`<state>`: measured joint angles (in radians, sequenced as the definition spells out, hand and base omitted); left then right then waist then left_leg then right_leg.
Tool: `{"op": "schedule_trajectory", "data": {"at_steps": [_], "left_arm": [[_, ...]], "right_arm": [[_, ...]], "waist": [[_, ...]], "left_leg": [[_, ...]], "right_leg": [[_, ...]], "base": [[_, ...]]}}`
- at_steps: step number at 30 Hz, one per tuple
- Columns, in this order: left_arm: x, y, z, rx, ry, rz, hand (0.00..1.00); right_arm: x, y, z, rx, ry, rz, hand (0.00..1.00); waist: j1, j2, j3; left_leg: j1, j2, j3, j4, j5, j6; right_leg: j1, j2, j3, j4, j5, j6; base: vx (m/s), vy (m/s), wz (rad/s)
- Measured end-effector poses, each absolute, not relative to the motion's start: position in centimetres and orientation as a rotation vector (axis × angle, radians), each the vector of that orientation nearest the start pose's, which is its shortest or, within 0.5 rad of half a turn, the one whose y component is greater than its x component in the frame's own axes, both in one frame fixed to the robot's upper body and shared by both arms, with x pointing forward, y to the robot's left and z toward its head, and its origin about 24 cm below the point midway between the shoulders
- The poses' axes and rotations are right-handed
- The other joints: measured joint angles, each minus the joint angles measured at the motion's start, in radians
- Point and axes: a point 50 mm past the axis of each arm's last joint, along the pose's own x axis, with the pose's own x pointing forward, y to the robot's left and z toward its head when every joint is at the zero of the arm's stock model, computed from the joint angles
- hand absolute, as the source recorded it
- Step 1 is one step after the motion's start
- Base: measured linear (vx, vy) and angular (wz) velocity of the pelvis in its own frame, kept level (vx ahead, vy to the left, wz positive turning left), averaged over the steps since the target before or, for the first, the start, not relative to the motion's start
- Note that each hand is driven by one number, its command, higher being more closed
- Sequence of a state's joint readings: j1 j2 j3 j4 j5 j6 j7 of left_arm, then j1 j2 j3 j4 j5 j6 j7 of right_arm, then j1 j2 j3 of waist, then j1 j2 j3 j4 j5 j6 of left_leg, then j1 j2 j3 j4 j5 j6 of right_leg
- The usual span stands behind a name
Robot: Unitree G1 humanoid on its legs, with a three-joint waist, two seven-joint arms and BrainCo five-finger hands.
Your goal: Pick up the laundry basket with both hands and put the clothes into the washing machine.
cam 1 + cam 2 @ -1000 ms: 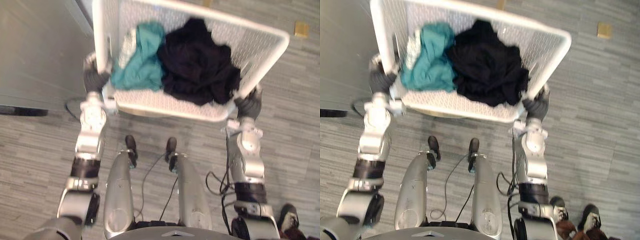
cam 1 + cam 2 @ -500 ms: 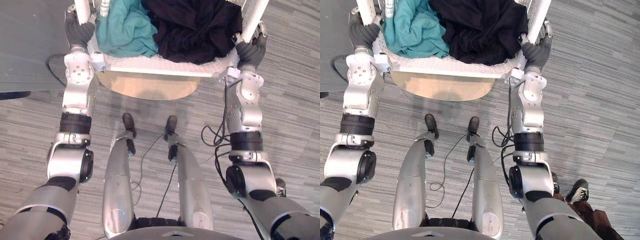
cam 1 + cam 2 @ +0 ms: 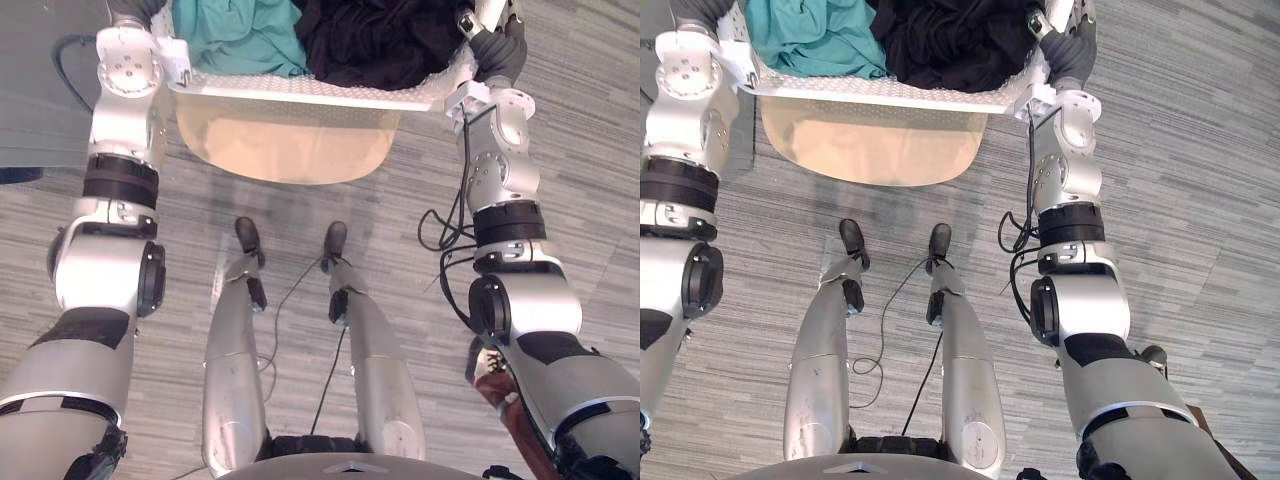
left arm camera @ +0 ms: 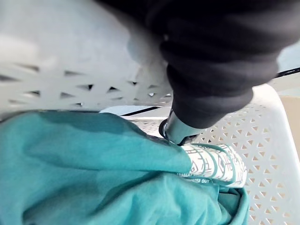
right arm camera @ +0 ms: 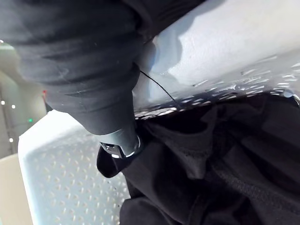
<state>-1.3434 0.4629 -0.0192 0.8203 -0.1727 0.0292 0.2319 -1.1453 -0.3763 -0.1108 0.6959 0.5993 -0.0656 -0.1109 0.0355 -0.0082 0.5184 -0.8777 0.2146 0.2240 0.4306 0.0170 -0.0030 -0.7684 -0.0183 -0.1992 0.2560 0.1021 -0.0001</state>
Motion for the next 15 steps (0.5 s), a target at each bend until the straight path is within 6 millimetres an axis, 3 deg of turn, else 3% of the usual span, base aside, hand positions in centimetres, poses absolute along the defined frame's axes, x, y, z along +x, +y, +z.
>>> {"op": "schedule_trajectory", "data": {"at_steps": [5, 10, 15], "left_arm": [[39.8, 19.7, 36.0, 0.145, -0.559, 0.275, 0.0], [39.2, 21.7, 37.0, 0.168, -0.565, 0.304, 0.0], [39.2, 22.0, 37.3, 0.26, -0.545, 0.281, 0.0]], "right_arm": [[40.0, -19.7, 29.9, 0.399, -0.511, -0.015, 0.0], [39.9, -19.9, 30.1, 0.365, -0.502, 0.025, 0.0], [40.1, -21.3, 28.7, 0.266, -0.398, 0.016, 0.0]], "waist": [[0.002, -0.001, 0.0], [0.006, -0.001, 0.001], [0.018, -0.001, 0.001]], "left_leg": [[0.0, 0.004, 0.014, -0.023, 0.016, 0.0], [0.003, 0.014, 0.019, -0.01, 0.031, 0.008], [0.022, 0.02, 0.019, 0.009, 0.028, 0.01]], "right_leg": [[0.0, 0.001, -0.006, -0.029, 0.02, -0.001], [0.004, 0.006, -0.009, -0.027, 0.029, -0.009], [0.03, 0.008, -0.015, -0.015, 0.027, -0.008]], "base": [[-0.01, -0.034, -0.04], [0.03, -0.052, -0.02], [0.01, -0.034, 0.02]]}}
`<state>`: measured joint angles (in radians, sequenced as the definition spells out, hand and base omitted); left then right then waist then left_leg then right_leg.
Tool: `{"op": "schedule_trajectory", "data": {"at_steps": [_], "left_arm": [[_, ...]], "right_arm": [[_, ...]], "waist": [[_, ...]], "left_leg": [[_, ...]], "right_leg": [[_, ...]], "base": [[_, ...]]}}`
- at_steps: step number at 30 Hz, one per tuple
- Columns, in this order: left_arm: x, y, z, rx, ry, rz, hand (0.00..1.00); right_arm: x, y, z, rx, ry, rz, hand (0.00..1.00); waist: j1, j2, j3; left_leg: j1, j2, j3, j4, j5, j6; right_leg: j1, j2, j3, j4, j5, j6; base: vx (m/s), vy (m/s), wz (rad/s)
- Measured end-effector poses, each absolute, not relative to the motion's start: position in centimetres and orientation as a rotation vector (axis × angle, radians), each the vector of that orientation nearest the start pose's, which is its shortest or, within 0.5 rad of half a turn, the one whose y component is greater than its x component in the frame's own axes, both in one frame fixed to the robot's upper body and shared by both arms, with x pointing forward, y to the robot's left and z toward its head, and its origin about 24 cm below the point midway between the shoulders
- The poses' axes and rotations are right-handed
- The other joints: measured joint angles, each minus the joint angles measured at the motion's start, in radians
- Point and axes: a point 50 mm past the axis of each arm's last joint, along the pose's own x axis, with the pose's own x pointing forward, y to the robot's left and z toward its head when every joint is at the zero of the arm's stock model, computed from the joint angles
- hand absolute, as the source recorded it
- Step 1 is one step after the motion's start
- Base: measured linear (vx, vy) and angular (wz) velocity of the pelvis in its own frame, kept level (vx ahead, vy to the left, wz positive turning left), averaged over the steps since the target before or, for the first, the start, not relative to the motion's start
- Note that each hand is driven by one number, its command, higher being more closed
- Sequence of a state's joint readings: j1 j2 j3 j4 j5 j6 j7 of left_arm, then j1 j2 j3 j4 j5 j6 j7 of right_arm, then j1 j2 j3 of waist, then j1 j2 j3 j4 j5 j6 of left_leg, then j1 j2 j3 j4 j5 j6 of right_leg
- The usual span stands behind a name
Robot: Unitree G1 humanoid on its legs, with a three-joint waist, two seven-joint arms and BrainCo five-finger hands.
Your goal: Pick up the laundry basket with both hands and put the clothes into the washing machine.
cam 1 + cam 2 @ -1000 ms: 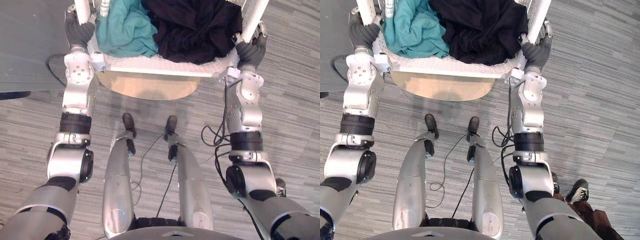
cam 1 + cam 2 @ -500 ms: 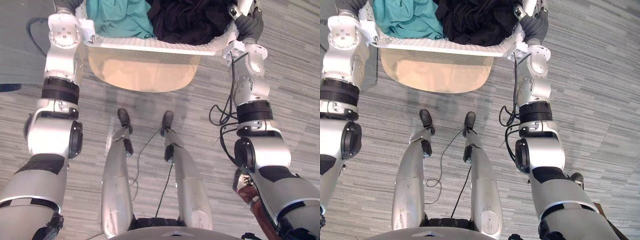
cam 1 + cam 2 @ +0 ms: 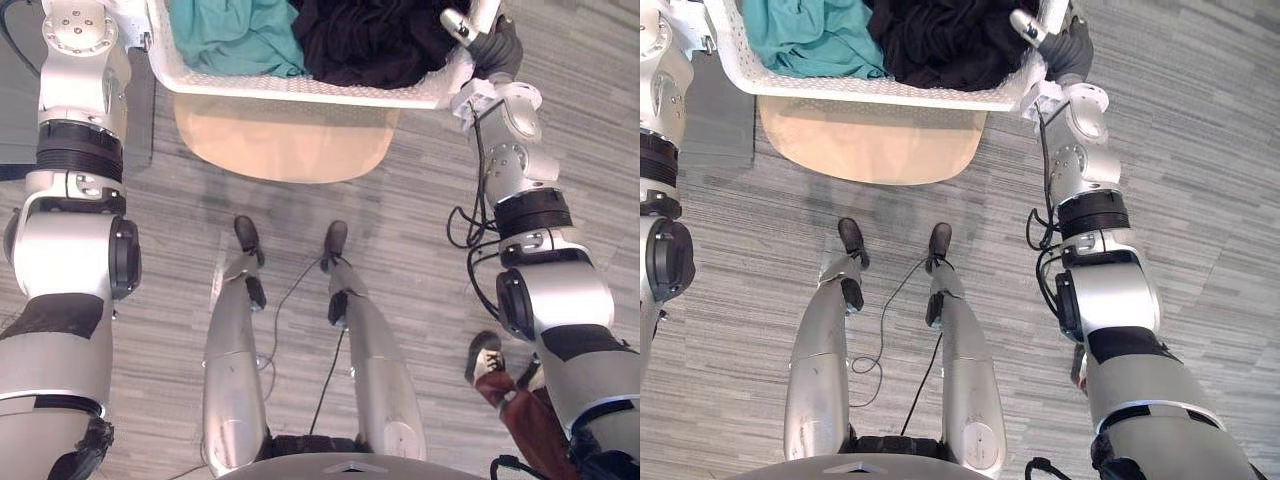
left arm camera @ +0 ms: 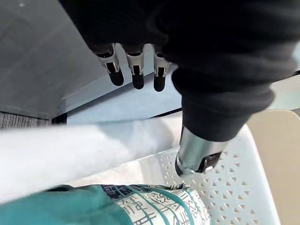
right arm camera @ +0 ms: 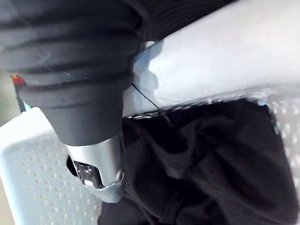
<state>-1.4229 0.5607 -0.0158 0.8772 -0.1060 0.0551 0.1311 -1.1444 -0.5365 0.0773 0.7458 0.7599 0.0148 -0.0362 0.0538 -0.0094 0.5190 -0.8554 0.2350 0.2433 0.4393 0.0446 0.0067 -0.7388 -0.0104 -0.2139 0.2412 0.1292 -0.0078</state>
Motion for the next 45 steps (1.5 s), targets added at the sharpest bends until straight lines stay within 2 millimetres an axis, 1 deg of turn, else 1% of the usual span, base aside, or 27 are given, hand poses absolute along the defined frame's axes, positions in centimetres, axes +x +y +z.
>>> {"op": "schedule_trajectory", "data": {"at_steps": [5, 7, 10, 15, 18, 21, 22, 23, 24, 26, 27, 28, 29, 30, 31, 33, 34, 36, 37, 38, 39, 40, 41, 42, 43, 44, 45], "left_arm": [[38.9, 23.3, 37.4, 0.396, -0.518, 0.288, 0.0], [38.9, 23.3, 37.3, 0.439, -0.508, 0.277, 0.0], [38.9, 23.9, 36.1, 0.48, -0.483, 0.267, 0.0], [38.7, 23.9, 35.4, 0.503, -0.49, 0.257, 0.0], [38.6, 23.7, 33.9, 0.526, -0.486, 0.237, 0.0], [37.5, 23.3, 31.6, 0.547, -0.52, 0.202, 0.0], [36.9, 23.3, 30.5, 0.538, -0.53, 0.193, 0.0], [35.8, 23.3, 28.6, 0.51, -0.547, 0.192, 0.0], [35.3, 23.3, 27.5, 0.491, -0.547, 0.193, 0.0], [32.9, 23.5, 22.7, 0.421, -0.514, 0.211, 0.0], [31.3, 23.6, 19.2, 0.381, -0.452, 0.212, 0.0], [30.4, 23.5, 17.3, 0.363, -0.408, 0.206, 0.0], [28.3, 23.3, 13.4, 0.3, -0.299, 0.177, 0.0], [25.9, 22.7, 10.0, 0.211, -0.195, 0.148, 0.0], [24.6, 22.5, 8.5, 0.163, -0.145, 0.138, 0.0], [20.6, 20.8, 3.6, -0.122, 0.036, 0.08, 0.0], [19.7, 19.9, 2.5, -0.185, 0.084, 0.054, 0.0], [18.8, 18.1, 1.3, -0.252, 0.135, -0.002, 0.0], [18.8, 17.2, 0.5, -0.292, 0.166, -0.013, 0.0], [18.9, 17.0, -0.1, -0.303, 0.19, -0.013, 0.0], [19.0, 16.4, -1.3, -0.321, 0.239, -0.014, 0.0], [19.7, 15.7, -2.1, -0.317, 0.278, -0.041, 0.0], [19.7, 15.6, -2.3, -0.313, 0.288, -0.045, 0.0], [19.2, 14.8, -3.9, -0.281, 0.375, -0.072, 0.0], [18.8, 14.1, -4.8, -0.254, 0.422, -0.1, 0.0], [18.5, 13.7, -5.2, -0.242, 0.445, -0.115, 0.0], [18.1, 13.2, -5.8, -0.227, 0.481, -0.136, 0.0]], "right_arm": [[39.9, -22.3, 27.0, 0.184, -0.333, 0.028, 0.0], [39.5, -22.7, 26.7, 0.143, -0.332, 0.041, 0.0], [38.7, -22.9, 26.4, 0.084, -0.347, 0.076, 0.0], [37.5, -24.3, 26.4, 0.028, -0.368, 0.078, 0.0], [36.7, -25.1, 25.2, 0.026, -0.358, 0.074, 0.0], [34.8, -26.3, 23.9, 0.047, -0.381, 0.061, 0.0], [34.0, -26.5, 23.2, 0.046, -0.382, 0.066, 0.0], [32.6, -27.0, 22.0, 0.042, -0.38, 0.065, 0.0], [31.8, -27.3, 21.3, 0.043, -0.374, 0.056, 0.0], [28.6, -28.3, 18.0, 0.025, -0.339, 0.005, 0.0], [26.6, -28.8, 15.7, 0.037, -0.308, -0.045, 0.0], [25.7, -28.9, 14.5, 0.036, -0.287, -0.079, 0.0], [24.1, -29.1, 11.9, 0.022, -0.226, -0.157, 0.0], [22.5, -29.0, 9.4, -0.005, -0.154, -0.237, 0.0], [21.7, -28.9, 8.0, -0.014, -0.104, -0.274, 0.0], [18.5, -27.9, 2.4, -0.114, 0.137, -0.388, 0.0], [17.4, -27.4, 0.2, -0.112, 0.237, -0.398, 0.0], [15.7, -26.1, -3.2, -0.06, 0.395, -0.389, 0.0], [15.2, -25.0, -5.4, -0.015, 0.491, -0.367, 0.0], [15.2, -24.6, -6.0, 0.005, 0.516, -0.363, 0.0], [15.1, -24.3, -6.9, 0.019, 0.556, -0.351, 0.0], [15.3, -23.6, -7.9, 0.035, 0.605, -0.324, 0.0], [15.3, -23.5, -8.1, 0.037, 0.613, -0.32, 0.0], [14.9, -22.9, -9.4, 0.047, 0.677, -0.29, 0.0], [14.1, -22.4, -10.5, 0.054, 0.745, -0.277, 0.0], [13.7, -22.2, -11.0, 0.056, 0.779, -0.268, 0.0], [13.5, -21.6, -11.7, 0.06, 0.819, -0.243, 0.0]], "waist": [[0.002, 0.0, 0.0], [0.002, 0.0, 0.0], [-0.001, -0.001, -0.001], [0.002, -0.002, -0.001], [0.002, -0.002, -0.001], [0.004, -0.002, -0.001], [0.009, -0.002, -0.001], [0.012, -0.002, -0.002], [0.016, -0.001, -0.002], [0.025, -0.001, -0.016], [0.025, -0.004, -0.064], [0.024, -0.006, -0.095], [0.026, -0.01, -0.144], [0.028, -0.011, -0.169], [0.029, -0.011, -0.183], [0.03, -0.001, -0.251], [0.029, 0.001, -0.264], [0.035, 0.008, -0.28], [0.043, 0.016, -0.284], [0.042, 0.025, -0.29], [0.035, 0.031, -0.302], [0.029, 0.031, -0.305], [0.028, 0.03, -0.307], [0.022, 0.023, -0.328], [0.021, 0.035, -0.361], [0.017, 0.042, -0.371], [0.011, 0.056, -0.382]], "left_leg": [[0.029, 0.006, 0.003, 0.032, -0.026, -0.002], [0.052, 0.007, 0.005, 0.035, -0.035, 0.003], [0.104, 0.007, 0.016, 0.036, -0.042, 0.0], [0.152, 0.007, 0.028, 0.032, -0.047, 0.003], [0.192, 0.005, 0.031, 0.032, -0.054, 0.006], [0.252, -0.003, 0.033, 0.031, -0.069, 0.003], [0.274, -0.004, 0.032, 0.033, -0.077, 0.0], [0.313, -0.01, 0.031, 0.031, -0.084, -0.006], [0.336, -0.016, 0.031, 0.029, -0.086, -0.007], [0.408, -0.027, 0.025, 0.028, -0.109, -0.017], [0.42, -0.04, 0.008, 0.028, -0.121, -0.023], [0.424, -0.047, 0.002, 0.028, -0.128, -0.028], [0.447, -0.062, -0.01, 0.023, -0.142, -0.04], [0.491, -0.08, -0.024, 0.01, -0.147, -0.044], [0.509, -0.089, -0.032, 0.002, -0.149, -0.046], [0.534, -0.136, -0.1, -0.06, -0.118, -0.055], [0.548, -0.154, -0.128, -0.096, -0.089, -0.056], [0.556, -0.189, -0.188, -0.175, -0.023, -0.066], [0.555, -0.184, -0.174, -0.247, -0.015, -0.072], [0.556, -0.17, -0.138, -0.263, -0.033, -0.063], [0.553, -0.142, -0.06, -0.258, -0.056, -0.04], [0.546, -0.093, 0.075, -0.178, -0.091, 0.023], [0.546, -0.086, 0.097, -0.162, -0.093, 0.029], [0.567, -0.03, 0.231, -0.049, -0.114, 0.059], [0.6, 0.02, 0.283, 0.031, -0.135, 0.058], [0.623, 0.036, 0.297, 0.056, -0.15, 0.048], [0.679, 0.054, 0.306, 0.057, -0.161, 0.024]], "right_leg": [[0.022, -0.003, 0.007, 0.04, -0.025, 0.006], [0.043, -0.005, 0.01, 0.052, -0.034, 0.01], [0.088, -0.005, 0.02, 0.054, -0.043, 0.007], [0.127, -0.006, 0.029, 0.057, -0.047, 0.014], [0.164, -0.01, 0.031, 0.062, -0.053, 0.015], [0.212, -0.02, 0.031, 0.089, -0.086, 0.019], [0.23, -0.023, 0.03, 0.1, -0.097, 0.016], [0.261, -0.029, 0.03, 0.115, -0.117, 0.017], [0.28, -0.035, 0.029, 0.126, -0.13, 0.018], [0.343, -0.053, 0.015, 0.174, -0.186, 0.019], [0.351, -0.066, 0.002, 0.206, -0.222, 0.02], [0.352, -0.074, -0.006, 0.221, -0.24, 0.021], [0.369, -0.09, -0.016, 0.243, -0.275, 0.022], [0.409, -0.105, -0.022, 0.263, -0.307, 0.025], [0.425, -0.111, -0.026, 0.27, -0.32, 0.026], [0.477, -0.144, -0.09, 0.269, -0.351, 0.028], [0.495, -0.16, -0.126, 0.266, -0.358, 0.027], [0.508, -0.191, -0.205, 0.272, -0.366, 0.023], [0.519, -0.205, -0.268, 0.269, -0.363, 0.01], [0.535, -0.206, -0.304, 0.248, -0.355, 0.005], [0.556, -0.216, -0.363, 0.209, -0.339, -0.005], [0.579, -0.241, -0.423, 0.189, -0.329, -0.014], [0.582, -0.247, -0.432, 0.187, -0.329, -0.014], [0.601, -0.28, -0.499, 0.18, -0.322, -0.009], [0.623, -0.295, -0.553, 0.165, -0.316, 0.001], [0.641, -0.297, -0.582, 0.154, -0.313, 0.004], [0.677, -0.303, -0.634, 0.133, -0.301, 0.022]], "base": [[-0.03, -0.021, 0.0], [-0.02, -0.013, 0.0], [0.0, -0.006, -0.03], [0.01, -0.002, -0.01], [0.06, 0.002, 0.01], [0.09, 0.003, 0.08], [0.08, -0.009, 0.11], [0.09, -0.009, 0.13], [0.11, -0.012, 0.23], [0.12, -0.038, 0.35], [0.1, -0.065, 0.42], [0.13, -0.085, 0.49], [0.16, -0.1, 0.48], [0.15, -0.095, 0.46], [0.13, -0.099, 0.56], [0.09, -0.126, 0.94], [0.07, -0.128, 1.21], [0.03, -0.079, 1.25], [-0.09, -0.089, 1.24], [-0.11, -0.086, 1.38], [-0.17, -0.047, 1.44], [-0.1, -0.003, 1.22], [-0.13, -0.015, 1.42], [-0.08, -0.012, 1.36], [-0.08, 0.004, 1.55], [-0.04, 0.073, 1.38], [-0.02, 0.14, 1.39]]}}
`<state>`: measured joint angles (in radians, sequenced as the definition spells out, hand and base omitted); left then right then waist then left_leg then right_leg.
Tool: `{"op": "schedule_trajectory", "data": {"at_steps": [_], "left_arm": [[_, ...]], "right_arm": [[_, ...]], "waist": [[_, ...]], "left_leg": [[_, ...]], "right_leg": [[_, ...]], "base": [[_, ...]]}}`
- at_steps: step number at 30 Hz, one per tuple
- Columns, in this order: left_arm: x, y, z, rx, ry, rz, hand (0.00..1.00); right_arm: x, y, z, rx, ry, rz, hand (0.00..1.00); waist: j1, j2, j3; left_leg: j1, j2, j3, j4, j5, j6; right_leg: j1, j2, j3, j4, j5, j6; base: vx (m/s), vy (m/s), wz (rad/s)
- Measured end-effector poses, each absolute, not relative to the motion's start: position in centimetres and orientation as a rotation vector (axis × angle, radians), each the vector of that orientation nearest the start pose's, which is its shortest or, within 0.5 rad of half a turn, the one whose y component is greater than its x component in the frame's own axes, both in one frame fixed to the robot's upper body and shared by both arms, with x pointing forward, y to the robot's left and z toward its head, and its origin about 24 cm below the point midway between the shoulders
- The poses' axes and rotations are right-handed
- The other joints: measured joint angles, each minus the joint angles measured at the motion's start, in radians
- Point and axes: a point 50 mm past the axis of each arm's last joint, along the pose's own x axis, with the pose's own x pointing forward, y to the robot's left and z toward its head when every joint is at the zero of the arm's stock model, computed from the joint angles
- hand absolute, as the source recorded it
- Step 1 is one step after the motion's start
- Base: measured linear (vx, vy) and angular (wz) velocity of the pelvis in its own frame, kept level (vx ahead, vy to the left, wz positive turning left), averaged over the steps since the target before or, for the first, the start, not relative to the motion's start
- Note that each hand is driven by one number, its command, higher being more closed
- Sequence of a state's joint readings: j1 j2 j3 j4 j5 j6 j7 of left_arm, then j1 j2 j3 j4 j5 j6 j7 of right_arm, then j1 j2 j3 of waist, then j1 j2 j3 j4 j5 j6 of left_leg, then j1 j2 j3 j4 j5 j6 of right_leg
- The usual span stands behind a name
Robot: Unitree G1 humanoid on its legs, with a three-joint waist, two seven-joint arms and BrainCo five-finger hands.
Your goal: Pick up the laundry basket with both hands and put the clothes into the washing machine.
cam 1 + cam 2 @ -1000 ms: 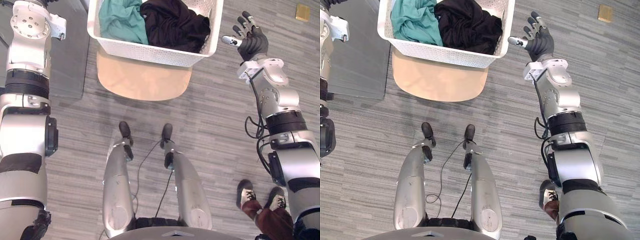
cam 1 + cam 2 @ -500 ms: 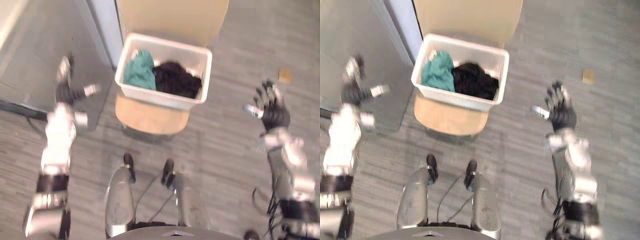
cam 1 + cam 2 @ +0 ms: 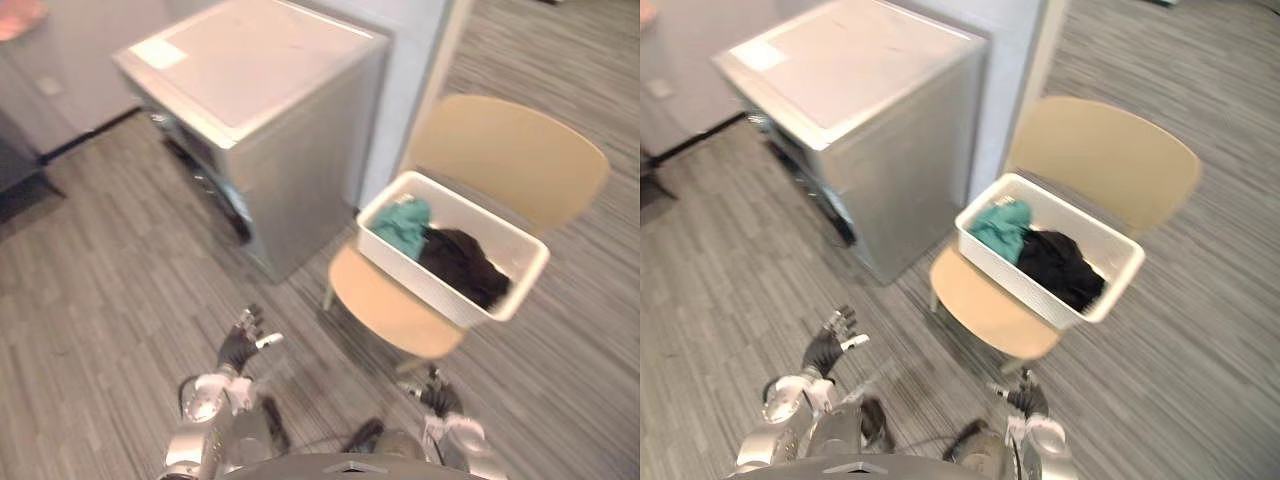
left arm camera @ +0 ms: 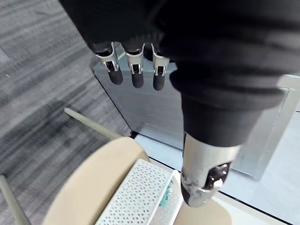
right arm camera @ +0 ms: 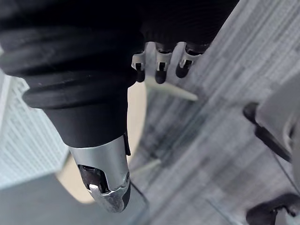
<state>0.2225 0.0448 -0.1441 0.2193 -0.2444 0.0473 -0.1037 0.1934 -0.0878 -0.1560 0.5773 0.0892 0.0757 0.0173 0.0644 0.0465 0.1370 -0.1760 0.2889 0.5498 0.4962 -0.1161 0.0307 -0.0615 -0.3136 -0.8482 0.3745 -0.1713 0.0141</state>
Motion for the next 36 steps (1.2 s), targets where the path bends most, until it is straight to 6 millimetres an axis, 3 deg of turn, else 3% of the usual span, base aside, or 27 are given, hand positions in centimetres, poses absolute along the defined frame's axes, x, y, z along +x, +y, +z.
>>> {"op": "schedule_trajectory", "data": {"at_steps": [1, 3, 6, 10, 11, 12, 13, 14, 15, 17, 19, 20, 21, 23, 24, 25, 27, 28, 29, 30, 31, 33, 34, 36], "left_arm": [[17.9, 12.7, -6.1, -0.218, 0.5, -0.152, 0.0], [18.1, 12.4, -6.3, -0.206, 0.509, -0.174, 0.0], [17.9, 13.1, -6.6, -0.176, 0.531, -0.171, 0.0], [17.3, 13.2, -6.7, -0.182, 0.535, -0.161, 0.0], [17.0, 13.2, -6.9, -0.186, 0.544, -0.157, 0.0], [17.0, 13.0, -6.9, -0.187, 0.545, -0.164, 0.0], [16.9, 12.9, -7.0, -0.187, 0.55, -0.169, 0.0], [16.9, 13.3, -7.2, -0.16, 0.557, -0.162, 0.0], [17.0, 13.7, -7.4, -0.131, 0.568, -0.16, 0.0], [17.0, 13.8, -7.8, -0.097, 0.585, -0.16, 0.0], [16.4, 13.6, -8.8, -0.068, 0.633, -0.148, 0.0], [16.4, 13.3, -8.9, -0.07, 0.634, -0.147, 0.0], [16.4, 13.1, -9.2, -0.063, 0.646, -0.144, 0.0], [16.8, 13.4, -10.5, -0.028, 0.711, -0.114, 0.0], [16.7, 13.9, -11.2, 0.003, 0.749, -0.082, 0.0], [16.3, 14.4, -12.0, 0.027, 0.795, -0.054, 0.0], [15.8, 14.5, -12.8, 0.025, 0.844, -0.021, 0.0], [15.0, 14.8, -13.6, 0.001, 0.893, 0.042, 0.0], [14.6, 14.9, -13.8, -0.015, 0.911, 0.072, 0.0], [14.3, 15.3, -14.0, -0.052, 0.921, 0.139, 0.0], [14.4, 15.5, -13.9, -0.06, 0.919, 0.165, 0.0], [13.9, 16.7, -14.2, -0.093, 0.935, 0.263, 0.0], [13.8, 16.8, -14.2, -0.105, 0.938, 0.28, 0.0], [14.1, 17.1, -14.3, -0.17, 0.93, 0.359, 0.0]], "right_arm": [[13.2, -21.2, -12.1, 0.066, 0.848, -0.227, 0.0], [13.9, -20.7, -12.2, 0.08, 0.852, -0.213, 0.0], [15.8, -18.0, -12.0, 0.178, 0.81, -0.174, 0.0], [15.6, -17.2, -12.3, 0.194, 0.831, -0.15, 0.0], [15.4, -17.4, -12.4, 0.192, 0.837, -0.151, 0.0], [14.9, -17.7, -12.6, 0.188, 0.85, -0.159, 0.0], [14.7, -17.6, -12.7, 0.19, 0.856, -0.16, 0.0], [15.1, -17.6, -12.3, 0.19, 0.823, -0.16, 0.0], [15.1, -17.6, -12.2, 0.195, 0.812, -0.164, 0.0], [14.4, -17.7, -12.5, 0.218, 0.822, -0.183, 0.0], [14.3, -17.8, -12.4, 0.222, 0.81, -0.198, 0.0], [14.4, -18.0, -12.2, 0.216, 0.796, -0.199, 0.0], [14.9, -18.2, -11.7, 0.209, 0.764, -0.2, 0.0], [15.1, -18.4, -11.5, 0.2, 0.753, -0.215, 0.0], [15.0, -18.3, -11.4, 0.193, 0.751, -0.215, 0.0], [14.4, -18.2, -11.6, 0.189, 0.764, -0.213, 0.0], [13.8, -18.6, -11.9, 0.18, 0.787, -0.223, 0.0], [13.7, -18.6, -11.9, 0.177, 0.789, -0.226, 0.0], [13.7, -18.6, -11.9, 0.177, 0.788, -0.226, 0.0], [13.7, -18.7, -11.9, 0.173, 0.787, -0.236, 0.0], [13.7, -18.7, -11.9, 0.17, 0.789, -0.241, 0.0], [13.5, -18.3, -12.0, 0.164, 0.794, -0.234, 0.0], [13.5, -18.2, -12.0, 0.164, 0.794, -0.235, 0.0], [13.1, -18.2, -12.1, 0.164, 0.802, -0.249, 0.0]], "waist": [[-0.006, 0.014, -0.014], [-0.013, 0.032, -0.028], [-0.015, -0.017, -0.027], [-0.015, -0.022, -0.026], [-0.02, -0.02, -0.023], [-0.042, -0.012, -0.018], [-0.05, -0.004, -0.007], [-0.073, -0.012, 0.006], [-0.09, -0.029, 0.015], [-0.095, -0.071, 0.032], [-0.116, -0.089, 0.021], [-0.114, -0.071, 0.031], [-0.116, -0.061, 0.049], [-0.117, -0.057, 0.068], [-0.127, -0.056, 0.063], [-0.135, -0.064, 0.056], [-0.133, -0.047, 0.038], [-0.134, -0.036, 0.032], [-0.132, -0.035, 0.032], [-0.13, -0.024, 0.035], [-0.127, -0.02, 0.035], [-0.094, -0.034, 0.025], [-0.091, -0.031, 0.022], [-0.088, -0.038, 0.023]], "left_leg": [[0.05, -0.01, 0.001, -0.082, 0.005, -0.05], [0.069, -0.058, 0.003, -0.241, 0.008, -0.109], [0.054, -0.135, -0.06, -0.311, 0.053, -0.074], [0.058, -0.204, -0.127, -0.307, 0.044, -0.044], [0.06, -0.232, -0.169, -0.31, 0.033, -0.026], [0.066, -0.248, -0.22, -0.32, 0.03, -0.008], [0.068, -0.246, -0.25, -0.322, 0.027, 0.001], [0.071, -0.255, -0.303, -0.336, 0.036, 0.004], [0.078, -0.278, -0.342, -0.362, 0.052, 0.012], [0.094, -0.314, -0.358, -0.379, 0.063, 0.012], [0.058, -0.339, -0.351, -0.275, 0.029, -0.001], [0.04, -0.315, -0.335, -0.173, -0.024, 0.004], [0.059, -0.301, -0.331, -0.17, -0.088, -0.006], [0.107, -0.295, -0.332, -0.206, -0.079, -0.001], [0.118, -0.276, -0.332, -0.203, -0.092, -0.025], [0.131, -0.268, -0.342, -0.192, -0.112, -0.048], [0.137, -0.234, -0.349, -0.164, -0.12, -0.068], [0.083, -0.18, -0.346, -0.003, -0.136, -0.084], [0.047, -0.156, -0.346, 0.099, -0.132, -0.084], [-0.015, -0.096, -0.349, 0.292, -0.092, -0.082], [-0.034, -0.066, -0.343, 0.368, -0.057, -0.083], [-0.07, 0.032, -0.258, 0.564, 0.105, -0.082], [-0.076, 0.052, -0.233, 0.592, 0.092, -0.074], [-0.098, 0.091, -0.13, 0.59, 0.026, -0.052]], "right_leg": [[0.015, -0.003, -0.048, -0.016, 0.021, 0.016], [0.015, -0.002, -0.114, -0.044, 0.067, 0.028], [0.036, -0.01, -0.125, -0.125, 0.148, 0.028], [0.071, -0.061, -0.043, -0.096, 0.16, 0.011], [0.044, -0.094, 0.073, -0.009, 0.148, -0.049], [-0.039, -0.105, 0.288, 0.127, 0.123, -0.165], [-0.064, -0.063, 0.436, 0.151, 0.061, -0.107], [-0.101, 0.055, 0.676, 0.163, -0.037, -0.045], [-0.123, 0.124, 0.777, 0.155, -0.072, -0.018], [-0.149, 0.15, 0.759, 0.09, -0.071, -0.022], [-0.166, 0.128, 0.722, 0.078, -0.064, 0.015], [-0.173, 0.138, 0.71, 0.096, -0.071, 0.01], [-0.178, 0.139, 0.705, 0.133, -0.07, 0.042], [-0.197, 0.152, 0.721, 0.194, -0.09, 0.013], [-0.192, 0.179, 0.726, 0.143, -0.096, -0.002], [-0.173, 0.19, 0.723, 0.134, -0.072, 0.005], [-0.143, 0.215, 0.697, 0.109, -0.076, 0.003], [-0.106, 0.249, 0.686, 0.084, -0.096, -0.008], [-0.087, 0.258, 0.68, 0.079, -0.102, -0.014], [-0.037, 0.288, 0.676, 0.068, -0.113, -0.022], [-0.013, 0.301, 0.677, 0.066, -0.121, -0.027], [0.069, 0.31, 0.714, 0.035, -0.125, -0.034], [0.091, 0.309, 0.726, 0.015, -0.125, -0.034], [0.165, 0.258, 0.732, -0.043, -0.124, -0.033]], "base": [[-0.01, 0.183, 1.38], [-0.01, 0.245, 1.08], [-0.03, 0.251, 0.76], [-0.04, 0.22, 0.75], [-0.08, 0.209, 0.89], [-0.08, 0.124, 0.98], [-0.1, 0.01, 1.18], [-0.09, -0.064, 1.32], [-0.08, -0.074, 1.5], [-0.01, -0.084, 1.09], [0.1, -0.054, 0.78], [0.16, -0.002, 0.23], [0.12, -0.023, -0.28], [0.07, -0.052, -0.26], [0.11, -0.125, 0.05], [0.15, -0.138, 0.13], [0.27, -0.175, 0.11], [0.29, -0.187, 0.01], [0.37, -0.213, -0.08], [0.25, -0.145, -0.15], [0.38, -0.141, -0.39], [0.33, -0.058, -0.69], [0.35, -0.018, -0.55], [0.36, 0.027, -0.07]]}}
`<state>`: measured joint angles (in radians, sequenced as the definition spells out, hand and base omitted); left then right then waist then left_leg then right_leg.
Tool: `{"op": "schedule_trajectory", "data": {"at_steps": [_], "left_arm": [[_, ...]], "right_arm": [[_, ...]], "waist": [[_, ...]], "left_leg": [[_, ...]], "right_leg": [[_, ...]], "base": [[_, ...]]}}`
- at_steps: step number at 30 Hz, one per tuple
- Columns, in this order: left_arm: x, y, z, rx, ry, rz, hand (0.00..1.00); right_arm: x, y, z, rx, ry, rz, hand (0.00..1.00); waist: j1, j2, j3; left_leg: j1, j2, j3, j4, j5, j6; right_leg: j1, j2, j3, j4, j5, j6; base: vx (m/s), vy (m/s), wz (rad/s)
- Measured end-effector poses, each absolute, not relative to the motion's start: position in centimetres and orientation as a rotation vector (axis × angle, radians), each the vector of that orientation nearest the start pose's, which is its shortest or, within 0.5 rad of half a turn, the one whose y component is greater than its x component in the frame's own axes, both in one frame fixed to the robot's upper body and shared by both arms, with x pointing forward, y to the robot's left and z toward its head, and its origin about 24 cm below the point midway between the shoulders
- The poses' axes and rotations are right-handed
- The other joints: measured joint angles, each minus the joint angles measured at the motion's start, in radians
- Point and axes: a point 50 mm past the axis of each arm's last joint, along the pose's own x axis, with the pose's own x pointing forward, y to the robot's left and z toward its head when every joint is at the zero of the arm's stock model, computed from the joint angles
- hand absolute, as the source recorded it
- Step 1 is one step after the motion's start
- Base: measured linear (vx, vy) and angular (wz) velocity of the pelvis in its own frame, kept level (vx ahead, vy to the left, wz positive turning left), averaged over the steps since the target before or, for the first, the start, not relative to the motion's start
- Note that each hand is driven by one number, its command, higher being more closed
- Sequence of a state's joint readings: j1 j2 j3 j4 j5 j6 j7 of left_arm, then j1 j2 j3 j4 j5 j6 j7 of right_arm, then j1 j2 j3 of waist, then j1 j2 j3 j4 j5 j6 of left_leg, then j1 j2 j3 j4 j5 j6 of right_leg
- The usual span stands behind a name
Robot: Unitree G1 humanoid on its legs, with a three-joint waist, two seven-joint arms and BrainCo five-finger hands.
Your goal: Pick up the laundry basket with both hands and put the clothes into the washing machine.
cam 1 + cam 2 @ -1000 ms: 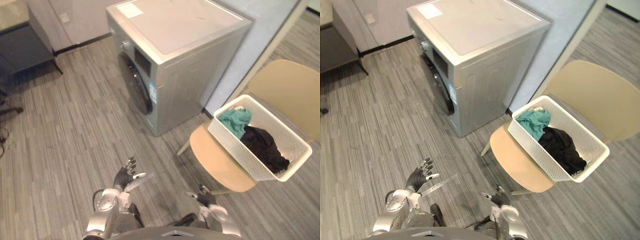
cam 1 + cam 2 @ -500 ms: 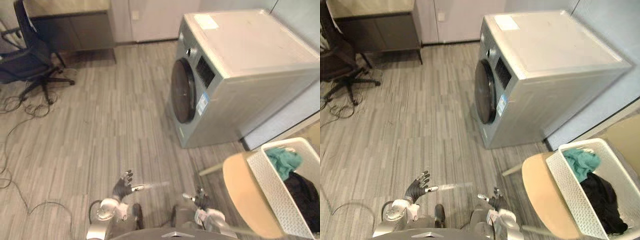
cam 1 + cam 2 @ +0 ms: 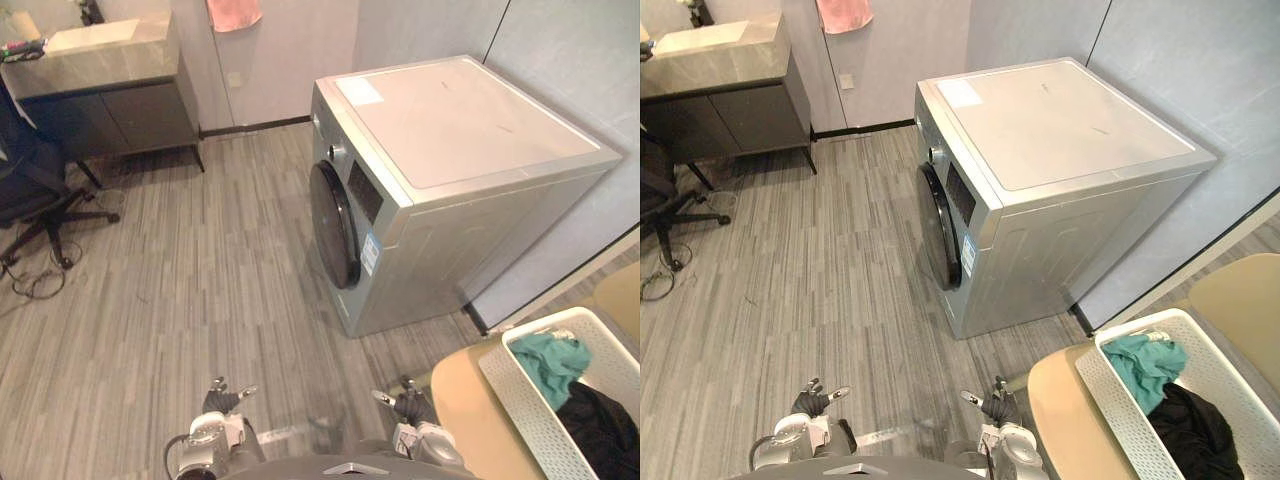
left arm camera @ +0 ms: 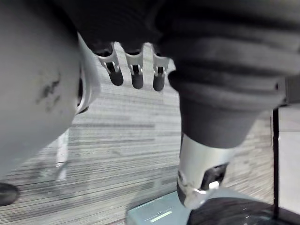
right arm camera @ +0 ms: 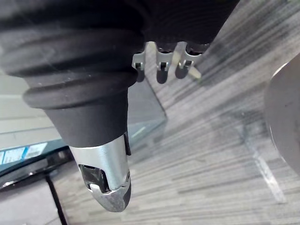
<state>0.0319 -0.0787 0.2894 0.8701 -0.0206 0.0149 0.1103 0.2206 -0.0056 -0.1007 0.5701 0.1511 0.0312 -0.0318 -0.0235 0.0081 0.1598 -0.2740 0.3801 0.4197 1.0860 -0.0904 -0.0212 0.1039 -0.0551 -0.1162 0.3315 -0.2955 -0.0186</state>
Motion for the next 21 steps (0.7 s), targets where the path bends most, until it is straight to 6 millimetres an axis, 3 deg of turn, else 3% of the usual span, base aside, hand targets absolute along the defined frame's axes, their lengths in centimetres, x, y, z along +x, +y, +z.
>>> {"op": "schedule_trajectory", "data": {"at_steps": [1, 4, 5, 6, 7, 8, 9, 10, 11, 12, 13, 14, 15, 17, 19, 21], "left_arm": [[14.1, 17.1, -14.3, -0.18, 0.931, 0.369, 0.0], [14.0, 17.2, -14.4, -0.187, 0.938, 0.386, 0.0], [13.9, 17.0, -14.5, -0.187, 0.95, 0.381, 0.0], [13.4, 16.6, -14.8, -0.195, 0.973, 0.381, 0.0], [13.2, 16.8, -14.9, -0.192, 0.978, 0.386, 0.0], [13.6, 18.0, -14.7, -0.171, 0.967, 0.41, 0.0], [14.0, 18.7, -14.4, -0.167, 0.939, 0.427, 0.0], [14.1, 18.9, -14.3, -0.17, 0.924, 0.437, 0.0], [14.4, 19.3, -14.0, -0.178, 0.897, 0.456, 0.0], [14.5, 19.5, -13.9, -0.182, 0.885, 0.464, 0.0], [13.7, 19.3, -14.2, -0.203, 0.904, 0.48, 0.0], [12.8, 18.7, -14.6, -0.219, 0.931, 0.483, 0.0], [12.0, 18.6, -14.9, -0.223, 0.953, 0.494, 0.0], [11.7, 19.2, -14.9, -0.192, 0.963, 0.484, 0.0], [12.0, 19.7, -14.7, -0.176, 0.942, 0.493, 0.0], [12.1, 19.9, -14.7, -0.151, 0.945, 0.474, 0.0]], "right_arm": [[12.8, -18.3, -12.2, 0.164, 0.811, -0.252, 0.0], [12.0, -18.5, -12.5, 0.161, 0.833, -0.262, 0.0], [11.8, -18.6, -12.5, 0.16, 0.834, -0.265, 0.0], [11.5, -19.1, -12.5, 0.153, 0.835, -0.28, 0.0], [11.5, -19.5, -12.5, 0.145, 0.832, -0.286, 0.0], [12.1, -18.6, -12.6, 0.168, 0.828, -0.276, 0.0], [12.6, -17.2, -12.6, 0.187, 0.822, -0.233, 0.0], [12.6, -16.7, -12.6, 0.195, 0.82, -0.222, 0.0], [13.1, -16.2, -12.3, 0.18, 0.802, -0.192, 0.0], [13.5, -15.9, -12.2, 0.17, 0.791, -0.171, 0.0], [13.8, -16.3, -11.9, 0.134, 0.776, -0.158, 0.0], [14.0, -16.6, -11.8, 0.123, 0.766, -0.161, 0.0], [14.3, -16.4, -11.8, 0.123, 0.766, -0.155, 0.0], [14.6, -15.6, -11.5, 0.111, 0.748, -0.122, 0.0], [14.8, -15.2, -11.2, 0.091, 0.734, -0.097, 0.0], [15.5, -15.0, -10.5, 0.065, 0.691, -0.078, 0.0]], "waist": [[0.001, -0.003, 0.0], [-0.005, -0.002, 0.002], [-0.003, 0.002, 0.001], [0.005, 0.031, -0.006], [0.013, 0.045, -0.009], [0.002, 0.003, 0.002], [0.029, -0.029, 0.013], [0.031, -0.04, 0.014], [0.035, -0.053, 0.018], [0.04, -0.046, 0.026], [0.05, -0.017, 0.017], [0.055, 0.022, 0.011], [0.053, 0.028, 0.011], [0.046, 0.0, 0.005], [0.035, -0.021, 0.008], [0.029, -0.02, 0.002]], "left_leg": [[-0.002, 0.0, 0.027, -0.035, -0.012, 0.004], [0.0, -0.058, 0.119, -0.402, -0.014, 0.013], [0.022, -0.118, 0.101, -0.63, 0.042, 0.021], [0.056, -0.157, 0.026, -0.834, 0.226, 0.06], [0.078, -0.162, -0.004, -0.861, 0.205, 0.007], [0.072, -0.196, -0.006, -0.852, 0.205, 0.008], [0.05, -0.198, -0.049, -0.812, 0.195, 0.003], [0.034, -0.198, -0.097, -0.767, 0.193, 0.001], [-0.031, -0.183, -0.177, -0.608, 0.18, -0.018], [-0.072, -0.177, -0.212, -0.545, 0.145, -0.044], [-0.061, -0.182, -0.321, -0.622, 0.053, -0.081], [-0.045, -0.177, -0.381, -0.679, 0.044, -0.088], [-0.045, -0.18, -0.402, -0.671, 0.026, -0.135], [-0.061, -0.197, -0.36, -0.621, -0.026, -0.132], [-0.079, -0.22, -0.321, -0.546, -0.085, -0.113], [-0.088, -0.231, -0.267, -0.49, -0.143, -0.088]], "right_leg": [[0.015, -0.017, -0.003, -0.012, 0.0, 0.001], [0.073, -0.079, -0.036, -0.047, 0.005, 0.013], [0.083, -0.087, -0.036, -0.034, 0.001, 0.024], [0.09, -0.079, -0.025, -0.019, -0.016, 0.062], [0.092, -0.071, -0.017, -0.008, -0.038, 0.09], [0.096, -0.095, 0.004, -0.011, -0.062, 0.082], [0.051, -0.095, 0.051, -0.017, -0.046, 0.079], [0.045, -0.098, 0.066, -0.008, -0.042, 0.078], [0.045, -0.106, 0.125, -0.009, -0.026, 0.082], [0.046, -0.103, 0.153, -0.01, -0.024, 0.085], [0.027, -0.094, 0.195, -0.01, -0.025, 0.087], [0.011, -0.077, 0.231, -0.011, -0.036, 0.105], [-0.006, -0.082, 0.284, -0.01, -0.073, 0.151], [-0.037, -0.116, 0.339, -0.016, -0.112, 0.121], [-0.043, -0.158, 0.384, -0.027, -0.128, 0.119], [-0.071, -0.187, 0.44, -0.01, -0.099, 0.107]], "base": [[0.31, 0.081, 0.24], [0.33, 0.162, 0.38], [0.34, 0.263, 0.28], [0.33, 0.291, 0.05], [0.31, 0.282, 0.04], [0.24, 0.198, -0.23], [0.22, 0.097, -0.19], [0.12, -0.007, -0.66], [0.08, -0.039, -0.66], [0.05, 0.074, -1.22], [0.04, 0.15, -1.47], [0.02, 0.325, -1.83], [0.02, 0.263, -1.49], [0.01, 0.211, -0.84], [0.07, 0.221, -0.53], [0.11, 0.269, -0.75]]}}
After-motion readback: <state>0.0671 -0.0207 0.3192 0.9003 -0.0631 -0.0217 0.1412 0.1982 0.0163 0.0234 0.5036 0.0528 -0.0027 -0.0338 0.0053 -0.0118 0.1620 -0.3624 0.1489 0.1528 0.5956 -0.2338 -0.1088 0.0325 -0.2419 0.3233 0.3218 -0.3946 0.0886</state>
